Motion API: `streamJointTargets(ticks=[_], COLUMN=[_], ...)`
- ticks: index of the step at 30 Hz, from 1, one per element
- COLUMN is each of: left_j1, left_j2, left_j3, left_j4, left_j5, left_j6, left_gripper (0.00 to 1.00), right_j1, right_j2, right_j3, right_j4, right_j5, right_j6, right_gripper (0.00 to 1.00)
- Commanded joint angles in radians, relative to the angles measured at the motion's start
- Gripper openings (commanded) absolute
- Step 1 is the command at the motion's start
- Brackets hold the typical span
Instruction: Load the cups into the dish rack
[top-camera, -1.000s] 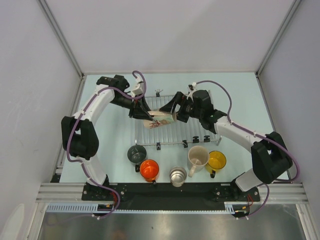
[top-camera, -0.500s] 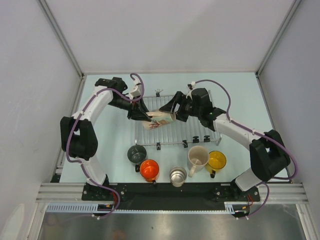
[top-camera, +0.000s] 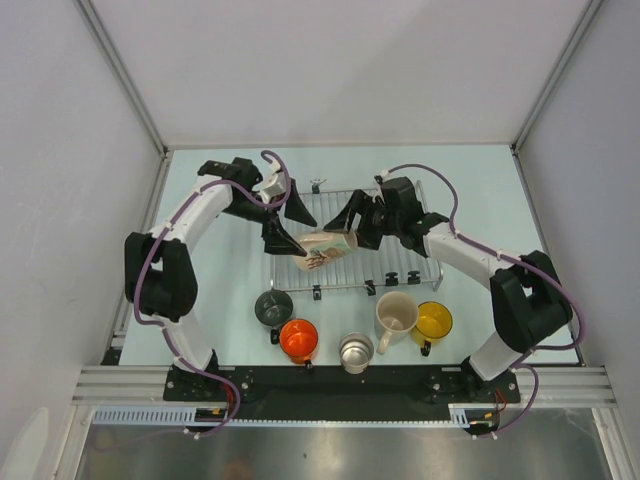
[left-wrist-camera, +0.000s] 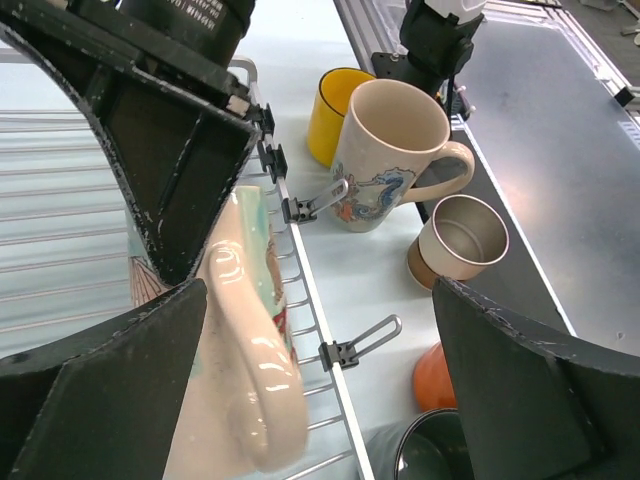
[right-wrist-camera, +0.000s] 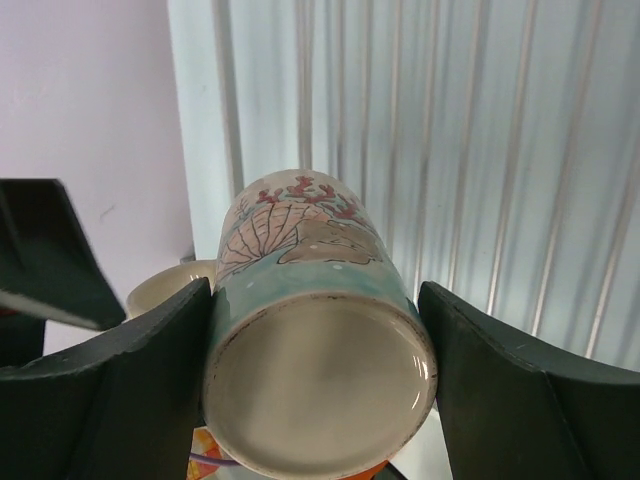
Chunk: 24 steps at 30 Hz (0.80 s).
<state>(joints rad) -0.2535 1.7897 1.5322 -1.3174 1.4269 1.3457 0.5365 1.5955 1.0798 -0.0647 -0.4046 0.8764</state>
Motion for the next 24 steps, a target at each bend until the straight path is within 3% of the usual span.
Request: streamJointTargets(ticks=[1, 4, 8, 11, 13, 20, 24], left_j1=[-0.001, 0.003, 0.055, 0.092, 0.111, 0.140, 0.148], left_j2=[-0.023, -0.030, -0.033, -0.042, -0.049, -0.053, -0.085], left_j3=[-0.009, -0.021, -0.024, -0.041, -0.069, -0.144, -0.199], left_j4=[0.021, 0.021, 0.021, 0.021, 0.021, 0.018, 0.018], left_j5=[0.268, 0.239, 0.256, 0.257, 0.262, 0.271, 0.290], left_j6=[0.046, 0.046, 0.030, 0.038, 0.047, 0.046, 0.040], left_gripper=[1.00, 1.00, 1.00, 1.00, 1.00, 1.00, 1.00], right_j1=[-0.027, -0.053, -0.055, -0.029, -0.012, 0.051, 0.051], right_j2=[-0.012, 0.001, 0.038, 0.084, 0.116, 0.285, 0.372], right_j3=[0.075, 0.138, 0.323, 0.489, 0.599, 0.860, 0.917], right_j4=[0.071, 0.003, -0.247, -0.430, -0.530, -0.757, -0.825], right_j5=[-0.045, -0.042, 0.090, 0.316, 0.387, 0.763, 0.869], right_j6=[-0.003, -0.045, -0.230, -0.351, -0.395, -0.519, -0.536], right_gripper=[0.00, 0.00, 0.00, 0.00, 0.00, 0.00, 0.00])
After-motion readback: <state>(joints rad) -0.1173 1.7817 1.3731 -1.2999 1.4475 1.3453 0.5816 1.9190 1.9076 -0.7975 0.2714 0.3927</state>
